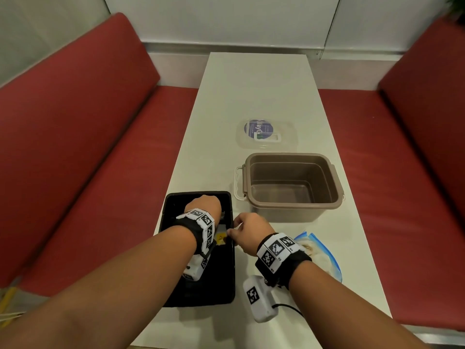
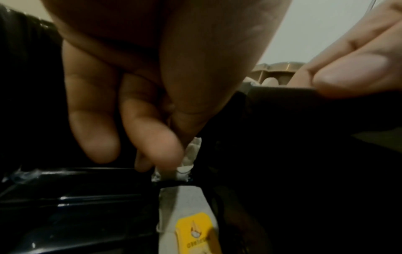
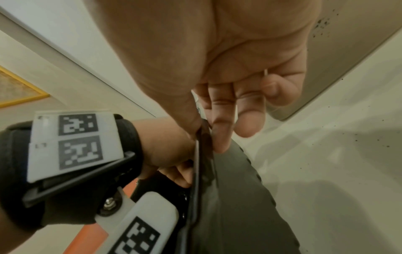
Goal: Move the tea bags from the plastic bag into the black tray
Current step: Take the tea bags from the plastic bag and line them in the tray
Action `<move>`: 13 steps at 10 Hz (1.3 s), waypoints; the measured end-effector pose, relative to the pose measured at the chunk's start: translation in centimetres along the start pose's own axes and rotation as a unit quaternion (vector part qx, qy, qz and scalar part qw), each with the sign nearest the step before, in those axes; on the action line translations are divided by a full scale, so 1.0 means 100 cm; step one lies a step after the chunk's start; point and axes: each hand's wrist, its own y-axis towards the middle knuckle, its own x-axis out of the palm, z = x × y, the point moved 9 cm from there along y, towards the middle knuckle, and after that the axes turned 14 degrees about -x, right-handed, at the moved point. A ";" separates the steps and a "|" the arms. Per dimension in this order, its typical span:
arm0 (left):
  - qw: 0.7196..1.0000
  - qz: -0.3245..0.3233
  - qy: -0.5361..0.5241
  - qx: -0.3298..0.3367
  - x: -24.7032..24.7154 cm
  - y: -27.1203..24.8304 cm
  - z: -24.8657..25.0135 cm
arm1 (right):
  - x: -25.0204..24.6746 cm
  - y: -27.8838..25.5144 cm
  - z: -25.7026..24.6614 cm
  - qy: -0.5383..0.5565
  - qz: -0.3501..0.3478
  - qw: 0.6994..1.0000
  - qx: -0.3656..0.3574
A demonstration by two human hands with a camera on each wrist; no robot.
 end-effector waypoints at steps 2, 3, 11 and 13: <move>1.000 0.008 -0.008 -0.018 0.001 0.000 -0.015 | 0.001 0.000 0.002 0.019 -0.006 1.000 -0.002; 0.999 -0.033 0.002 -0.011 0.017 0.005 -0.012 | 0.001 0.000 0.001 0.020 -0.009 1.000 -0.003; 0.980 -0.179 -0.006 -0.091 0.097 0.056 -0.002 | 0.002 -0.003 -0.002 0.025 -0.010 1.000 -0.006; 0.984 -0.161 -0.065 -0.042 0.063 0.037 -0.018 | 0.002 -0.002 -0.004 0.018 -0.016 1.000 -0.011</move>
